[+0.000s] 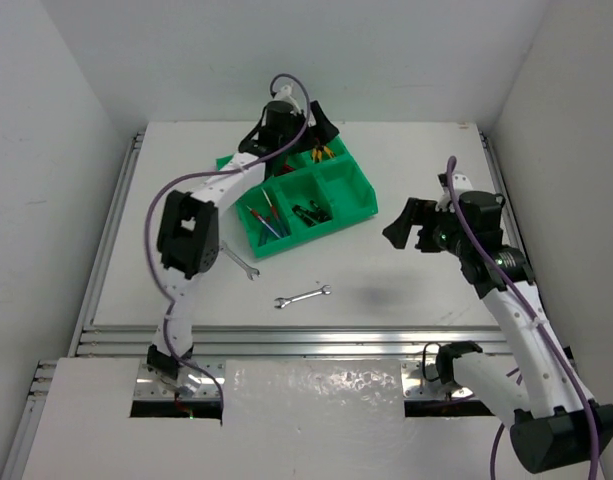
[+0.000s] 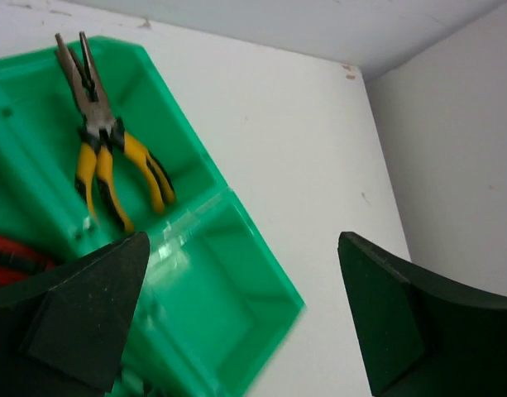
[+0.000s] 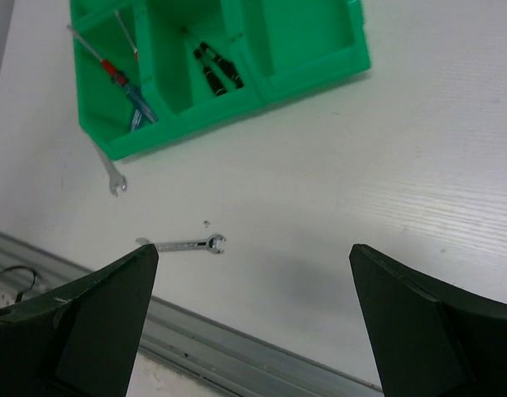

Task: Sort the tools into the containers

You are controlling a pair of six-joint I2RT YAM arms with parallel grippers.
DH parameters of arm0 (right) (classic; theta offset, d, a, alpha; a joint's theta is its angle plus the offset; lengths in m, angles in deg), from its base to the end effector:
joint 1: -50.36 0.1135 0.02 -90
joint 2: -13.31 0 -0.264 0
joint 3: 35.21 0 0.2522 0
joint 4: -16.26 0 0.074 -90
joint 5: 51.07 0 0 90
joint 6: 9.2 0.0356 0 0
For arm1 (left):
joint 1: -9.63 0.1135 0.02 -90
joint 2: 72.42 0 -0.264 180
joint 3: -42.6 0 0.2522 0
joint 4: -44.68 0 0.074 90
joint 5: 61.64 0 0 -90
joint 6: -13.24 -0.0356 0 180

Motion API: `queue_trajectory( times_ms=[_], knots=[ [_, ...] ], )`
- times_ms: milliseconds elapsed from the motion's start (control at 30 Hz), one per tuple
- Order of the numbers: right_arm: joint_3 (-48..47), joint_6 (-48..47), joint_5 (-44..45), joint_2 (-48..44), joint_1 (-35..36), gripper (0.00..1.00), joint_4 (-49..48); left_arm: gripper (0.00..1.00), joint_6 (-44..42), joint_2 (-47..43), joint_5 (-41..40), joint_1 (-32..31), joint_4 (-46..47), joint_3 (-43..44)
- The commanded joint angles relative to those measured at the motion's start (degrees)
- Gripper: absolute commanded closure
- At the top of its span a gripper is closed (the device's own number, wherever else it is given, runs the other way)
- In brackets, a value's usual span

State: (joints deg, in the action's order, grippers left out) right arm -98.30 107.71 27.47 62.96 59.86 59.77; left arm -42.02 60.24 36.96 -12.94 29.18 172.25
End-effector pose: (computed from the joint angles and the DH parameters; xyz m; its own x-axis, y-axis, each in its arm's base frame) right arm 0.1848 0.0381 0.3188 -0.5906 0.3509 -0.7266 -0.0718 0.8741 0.4805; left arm 0.5098 -0.2177 0.2597 -0.5318 -0.3891 -0.7522 0.2524 0.7750 -0.5794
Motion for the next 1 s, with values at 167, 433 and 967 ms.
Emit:
queue_trajectory(
  times_ms=[167, 433, 967],
  knots=[
    [-3.3, -10.0, -10.3, 10.3, 15.8, 0.01, -3.3, 0.00, 0.6, -46.5, -16.8, -1.5, -2.7, -36.1],
    [-6.6, -36.9, -5.1, 35.3, 29.7, 0.04, -10.6, 0.00, 6.9, -80.1, -23.2, -0.5, -14.1, -63.2],
    [-18.9, -53.4, -2.5, 60.9, 41.2, 0.32, -5.6, 0.00, -12.4, -100.7, -22.4, -0.4, -25.7, -68.4]
  ],
)
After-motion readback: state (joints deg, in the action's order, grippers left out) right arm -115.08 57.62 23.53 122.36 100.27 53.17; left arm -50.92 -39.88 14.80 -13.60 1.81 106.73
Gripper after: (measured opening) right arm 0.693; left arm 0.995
